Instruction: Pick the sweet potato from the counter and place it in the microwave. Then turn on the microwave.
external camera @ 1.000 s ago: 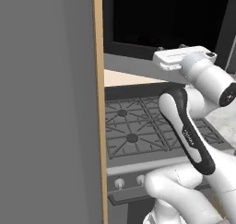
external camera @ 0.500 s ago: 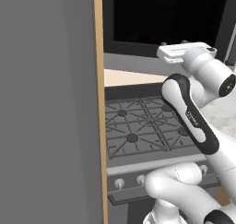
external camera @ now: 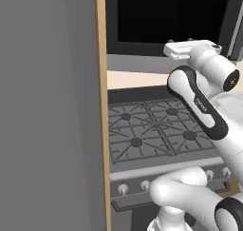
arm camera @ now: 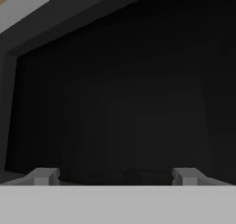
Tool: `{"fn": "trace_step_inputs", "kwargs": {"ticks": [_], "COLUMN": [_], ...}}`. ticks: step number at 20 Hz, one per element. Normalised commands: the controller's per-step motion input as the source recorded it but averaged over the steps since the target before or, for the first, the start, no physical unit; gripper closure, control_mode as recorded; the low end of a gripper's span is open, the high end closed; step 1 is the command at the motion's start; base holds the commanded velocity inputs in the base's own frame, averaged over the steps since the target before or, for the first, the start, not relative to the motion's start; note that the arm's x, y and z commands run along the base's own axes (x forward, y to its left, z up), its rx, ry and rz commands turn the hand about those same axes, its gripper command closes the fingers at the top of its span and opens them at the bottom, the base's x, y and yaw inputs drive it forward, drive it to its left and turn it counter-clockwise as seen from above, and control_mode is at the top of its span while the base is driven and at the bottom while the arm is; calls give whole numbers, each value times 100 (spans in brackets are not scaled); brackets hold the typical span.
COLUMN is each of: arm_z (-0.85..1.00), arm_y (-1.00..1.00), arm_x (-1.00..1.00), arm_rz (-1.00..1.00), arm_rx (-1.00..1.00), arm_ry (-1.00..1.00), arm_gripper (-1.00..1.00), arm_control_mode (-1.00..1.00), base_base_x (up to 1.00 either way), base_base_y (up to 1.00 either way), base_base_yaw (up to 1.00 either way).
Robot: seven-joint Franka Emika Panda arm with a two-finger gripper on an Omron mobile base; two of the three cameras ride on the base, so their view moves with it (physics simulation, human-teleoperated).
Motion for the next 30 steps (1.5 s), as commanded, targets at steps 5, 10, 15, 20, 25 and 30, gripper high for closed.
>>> {"fn": "trace_step_inputs", "kwargs": {"ticks": [5, 10, 15, 20, 25, 30], "arm_z": [0, 0, 0, 0, 0, 0], "arm_y": [-24, -24, -19, -15, -9, -6], "arm_x": [32, 29, 26, 19, 19, 32], "arm_rz": [0, 0, 0, 0, 0, 0], "arm_rx": [0, 1, 0, 0, 0, 0], "arm_ry": [0, 0, 0, 0, 0, 0], "arm_gripper": [-100, -100, -100, -100, -100, -100], "arm_control_mode": [-100, -100, -100, -100, -100, -100], "base_base_x": [0, 0, 0, 0, 0, 0], "base_base_y": [0, 0, 0, 0, 0, 0], "base_base_yaw": [0, 0, 0, 0, 0, 0]}}
